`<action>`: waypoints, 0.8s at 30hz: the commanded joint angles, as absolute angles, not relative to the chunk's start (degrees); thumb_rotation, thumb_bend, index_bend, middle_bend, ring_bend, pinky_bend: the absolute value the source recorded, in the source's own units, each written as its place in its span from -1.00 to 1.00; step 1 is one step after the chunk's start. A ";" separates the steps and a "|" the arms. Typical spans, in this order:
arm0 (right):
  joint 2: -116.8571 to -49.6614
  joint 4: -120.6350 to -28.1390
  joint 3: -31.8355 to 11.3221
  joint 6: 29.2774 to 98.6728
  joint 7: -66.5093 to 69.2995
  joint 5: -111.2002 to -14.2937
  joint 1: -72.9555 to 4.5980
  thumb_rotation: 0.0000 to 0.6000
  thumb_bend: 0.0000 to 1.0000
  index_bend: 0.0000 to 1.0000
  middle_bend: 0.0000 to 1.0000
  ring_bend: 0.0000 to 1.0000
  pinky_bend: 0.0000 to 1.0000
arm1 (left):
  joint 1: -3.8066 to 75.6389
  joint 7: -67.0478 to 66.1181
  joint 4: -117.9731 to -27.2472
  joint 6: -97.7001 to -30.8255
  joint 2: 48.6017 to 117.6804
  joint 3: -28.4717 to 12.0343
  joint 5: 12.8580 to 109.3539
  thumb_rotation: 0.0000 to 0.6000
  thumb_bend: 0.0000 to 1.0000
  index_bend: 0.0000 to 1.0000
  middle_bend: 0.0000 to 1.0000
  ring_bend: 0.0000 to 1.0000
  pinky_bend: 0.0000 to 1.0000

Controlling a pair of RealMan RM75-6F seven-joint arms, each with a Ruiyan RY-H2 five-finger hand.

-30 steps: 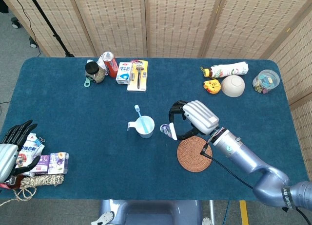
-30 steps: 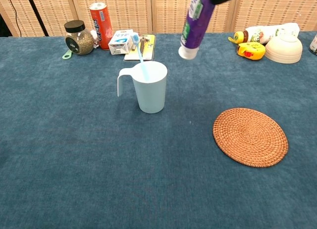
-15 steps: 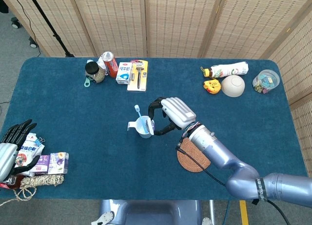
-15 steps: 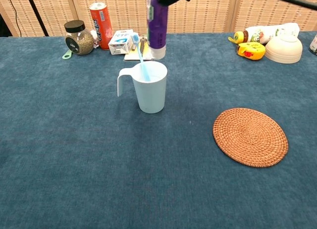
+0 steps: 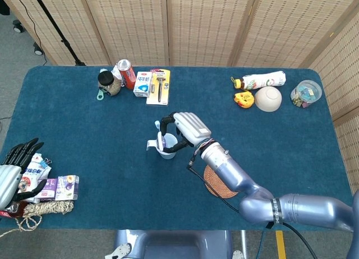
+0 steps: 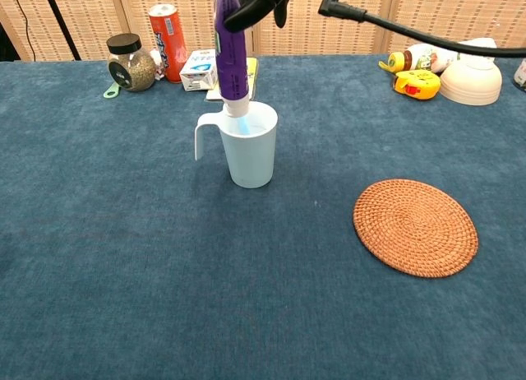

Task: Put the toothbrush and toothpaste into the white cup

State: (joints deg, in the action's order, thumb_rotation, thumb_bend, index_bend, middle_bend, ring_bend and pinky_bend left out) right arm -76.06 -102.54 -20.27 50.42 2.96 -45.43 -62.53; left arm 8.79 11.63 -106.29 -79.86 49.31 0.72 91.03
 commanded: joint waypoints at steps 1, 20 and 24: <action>-77.18 -100.92 -20.18 50.11 2.01 -44.92 -62.92 1.00 -0.40 0.31 0.03 -0.31 0.09 | 8.82 11.57 -106.26 -79.78 49.33 0.71 90.92 1.00 -0.37 -1.00 -1.00 -1.00 -1.00; -82.05 -94.16 -19.36 46.81 4.98 -48.21 -61.00 1.00 -0.40 0.31 0.03 -0.31 0.06 | 9.38 10.15 -106.76 -78.57 49.52 0.75 90.44 1.00 -0.37 -1.00 -1.00 -1.00 -1.00; -83.71 -91.51 -19.01 45.59 6.71 -49.38 -60.33 1.00 -0.40 0.31 0.03 -0.31 0.04 | 9.56 9.79 -106.93 -78.17 49.54 0.75 90.22 1.00 -0.37 -1.00 -1.00 -1.00 -1.00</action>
State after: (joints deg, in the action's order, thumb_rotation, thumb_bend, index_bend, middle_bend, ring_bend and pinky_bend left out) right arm -83.13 -92.24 -19.18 46.04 6.11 -48.87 -60.64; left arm 9.54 9.81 -106.91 -78.19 49.54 0.75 90.24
